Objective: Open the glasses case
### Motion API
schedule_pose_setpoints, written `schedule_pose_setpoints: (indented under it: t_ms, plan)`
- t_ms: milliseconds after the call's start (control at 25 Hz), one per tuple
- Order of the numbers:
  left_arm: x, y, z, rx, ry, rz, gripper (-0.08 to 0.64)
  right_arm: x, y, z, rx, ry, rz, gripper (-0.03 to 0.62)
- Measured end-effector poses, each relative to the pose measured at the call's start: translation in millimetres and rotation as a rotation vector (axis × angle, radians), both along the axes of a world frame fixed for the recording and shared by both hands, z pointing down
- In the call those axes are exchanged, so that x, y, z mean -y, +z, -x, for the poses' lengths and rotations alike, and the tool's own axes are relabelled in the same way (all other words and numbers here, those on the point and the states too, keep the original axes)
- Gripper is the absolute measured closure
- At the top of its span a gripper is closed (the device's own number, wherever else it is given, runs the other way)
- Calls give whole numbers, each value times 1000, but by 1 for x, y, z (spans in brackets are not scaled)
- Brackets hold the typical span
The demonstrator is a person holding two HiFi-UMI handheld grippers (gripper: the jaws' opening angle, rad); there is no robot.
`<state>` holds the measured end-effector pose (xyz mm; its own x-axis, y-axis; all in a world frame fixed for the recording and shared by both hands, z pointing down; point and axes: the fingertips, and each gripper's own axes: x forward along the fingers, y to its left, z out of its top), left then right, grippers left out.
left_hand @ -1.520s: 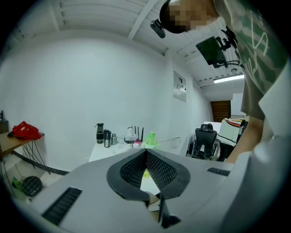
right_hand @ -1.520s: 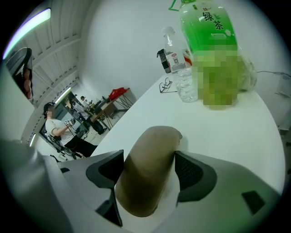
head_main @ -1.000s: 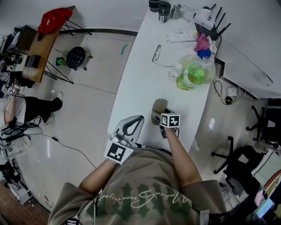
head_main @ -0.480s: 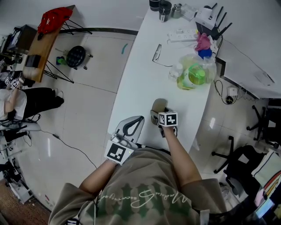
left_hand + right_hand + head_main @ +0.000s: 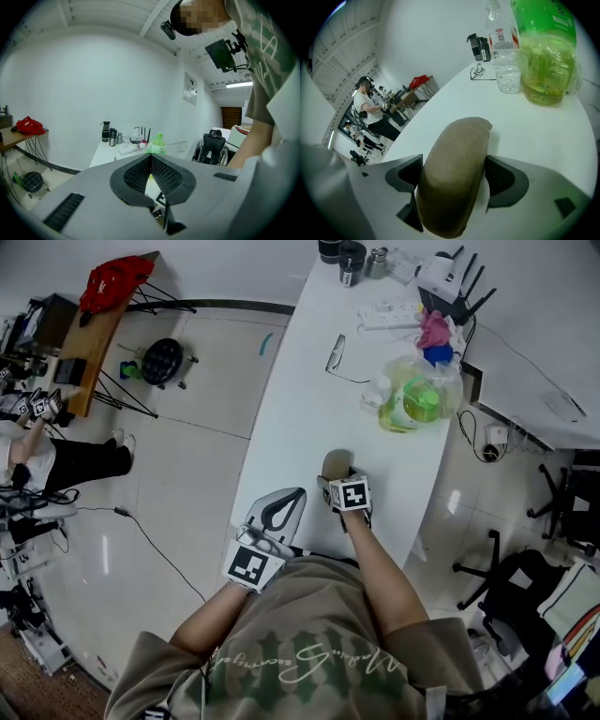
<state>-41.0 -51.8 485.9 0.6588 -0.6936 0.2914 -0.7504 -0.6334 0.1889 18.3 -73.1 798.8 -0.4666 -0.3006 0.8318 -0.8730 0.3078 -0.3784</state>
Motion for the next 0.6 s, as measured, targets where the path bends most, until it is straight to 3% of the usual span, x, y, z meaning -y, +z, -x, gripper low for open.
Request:
schedule_pose_setpoints:
  t_ms: [240, 400, 600]
  plan:
    - [-1, 2, 2, -15, 3, 15, 554, 0, 4, -1, 28, 21, -5, 196]
    - [-4, 1, 9, -23, -5, 17, 554, 0, -4, -3, 32, 31, -52, 198]
    - [-1, 1, 20, -17, -45, 37, 554, 3, -23, 0, 28, -25, -149, 199]
